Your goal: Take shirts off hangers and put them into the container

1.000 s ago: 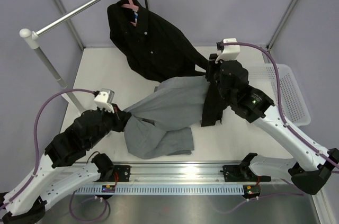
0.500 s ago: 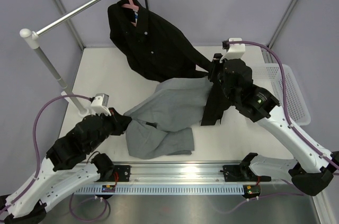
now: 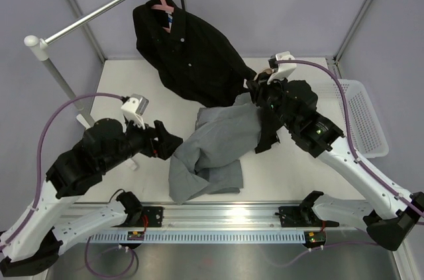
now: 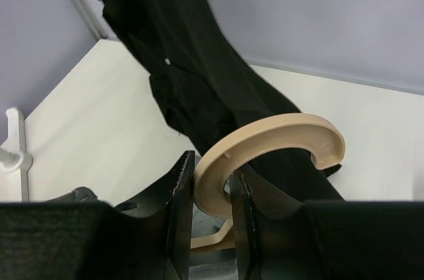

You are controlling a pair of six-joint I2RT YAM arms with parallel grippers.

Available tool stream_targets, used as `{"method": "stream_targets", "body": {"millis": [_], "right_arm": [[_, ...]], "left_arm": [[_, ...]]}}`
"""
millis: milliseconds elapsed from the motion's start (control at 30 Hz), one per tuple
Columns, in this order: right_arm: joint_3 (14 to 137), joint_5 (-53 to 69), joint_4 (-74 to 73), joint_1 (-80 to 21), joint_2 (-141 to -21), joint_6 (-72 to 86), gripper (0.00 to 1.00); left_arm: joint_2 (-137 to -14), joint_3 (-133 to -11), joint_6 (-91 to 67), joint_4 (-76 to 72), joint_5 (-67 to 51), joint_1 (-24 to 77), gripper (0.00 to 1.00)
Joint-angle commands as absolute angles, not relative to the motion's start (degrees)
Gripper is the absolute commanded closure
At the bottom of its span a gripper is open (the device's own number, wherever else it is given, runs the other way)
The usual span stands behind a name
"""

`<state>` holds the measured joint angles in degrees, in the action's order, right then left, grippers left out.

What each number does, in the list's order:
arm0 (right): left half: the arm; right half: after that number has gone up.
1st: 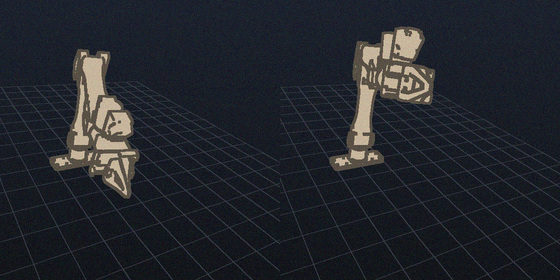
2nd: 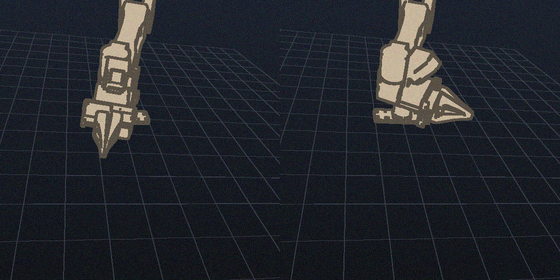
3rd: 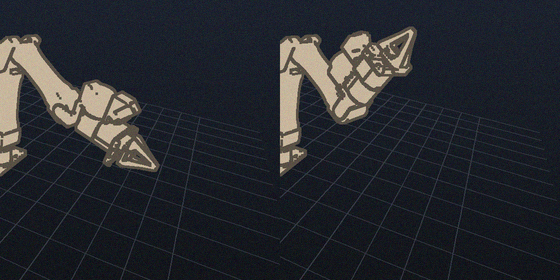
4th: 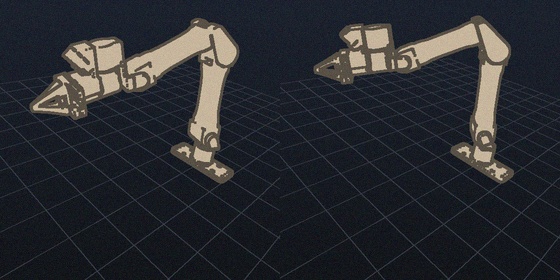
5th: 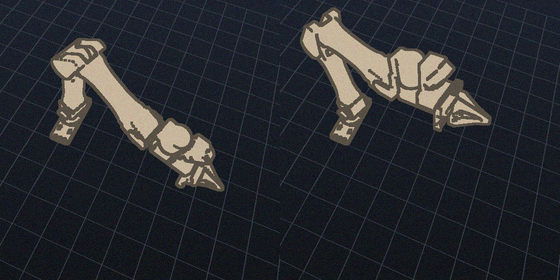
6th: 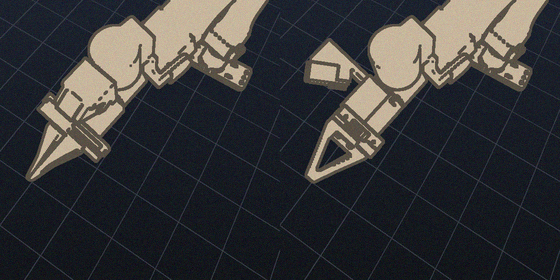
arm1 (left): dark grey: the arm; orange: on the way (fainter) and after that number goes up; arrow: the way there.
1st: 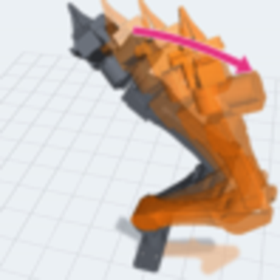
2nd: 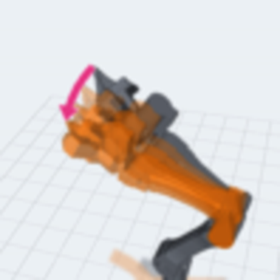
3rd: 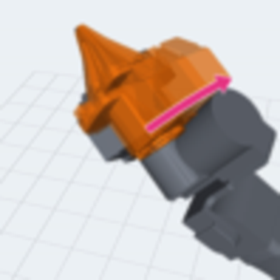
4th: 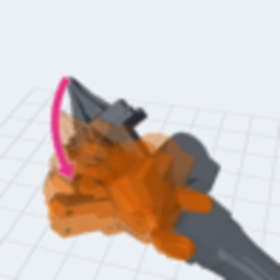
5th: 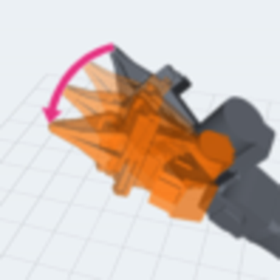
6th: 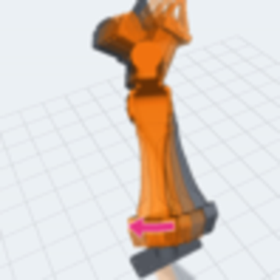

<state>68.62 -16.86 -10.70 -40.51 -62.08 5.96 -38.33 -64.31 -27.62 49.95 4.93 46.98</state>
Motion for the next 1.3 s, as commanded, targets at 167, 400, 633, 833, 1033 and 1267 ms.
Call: {"method": "stream_targets", "body": {"millis": [167,400,633,833,1033,1267], "right_arm": [[67.1,-8.8,-0.7,-41.7,-61.6,1.1,1.00],[68.6,-11.2,-0.7,-43.5,-63.7,-1.8,1.00],[68.7,-12.7,-0.9,-43.9,-64.8,-2.5,1.00],[68.7,-13.4,-1.0,-44.0,-65.0,-2.8,1.00],[68.8,-13.7,-1.1,-44.0,-65.0,-2.5,1.00],[68.6,-14.0,-1.1,-44.1,-64.9,-2.5,1.00]], "left_arm": [[-51.9,-82.2,-21.4,47.2,0.4,46.8,0.09],[-65.4,-91.1,-21.3,47.1,-4.2,47.3,0.13],[-71.5,-95.0,-20.5,46.3,-4.2,49.3,0.22],[-72.4,-93.2,-20.1,46.2,-2.5,51.0,0.25],[-73.5,-91.8,-20.0,46.1,-1.5,51.9,0.38],[-75.4,-92.5,-19.8,46.2,-0.7,52.6,0.55]]}}
